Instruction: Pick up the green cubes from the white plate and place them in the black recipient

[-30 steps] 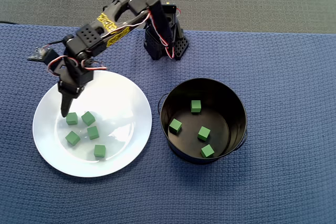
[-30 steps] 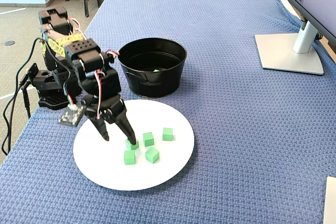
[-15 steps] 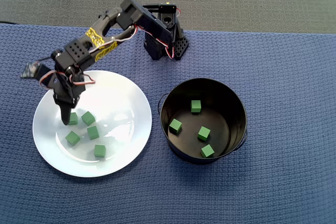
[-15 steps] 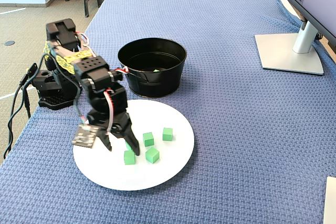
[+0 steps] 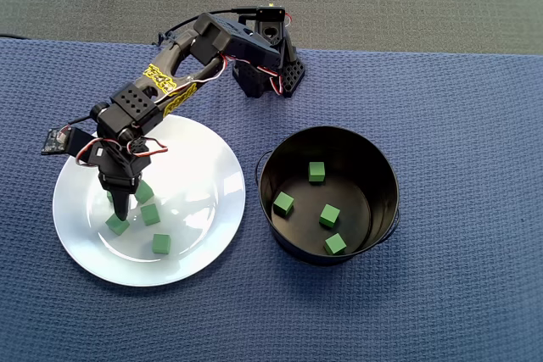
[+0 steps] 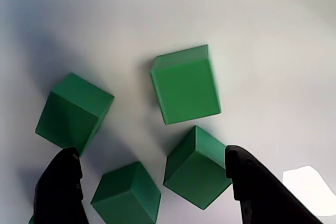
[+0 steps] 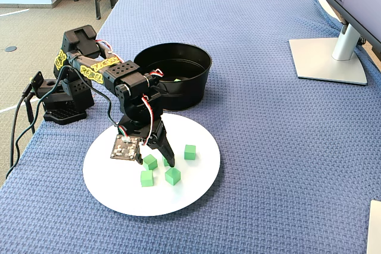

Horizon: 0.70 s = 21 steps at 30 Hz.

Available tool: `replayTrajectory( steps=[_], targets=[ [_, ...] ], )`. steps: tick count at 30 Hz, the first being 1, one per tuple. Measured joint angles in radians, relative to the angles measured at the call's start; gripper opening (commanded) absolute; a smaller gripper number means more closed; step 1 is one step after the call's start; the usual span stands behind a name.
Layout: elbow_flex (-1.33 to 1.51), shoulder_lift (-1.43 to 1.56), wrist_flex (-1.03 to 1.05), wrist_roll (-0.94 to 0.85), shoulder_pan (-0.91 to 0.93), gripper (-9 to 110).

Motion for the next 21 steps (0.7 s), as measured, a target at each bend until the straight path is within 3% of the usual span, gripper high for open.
replayTrajectory(
  steps=[21],
  targets=[
    [0.012, 0.0, -0.035, -0.002, 0.061, 25]
  ],
)
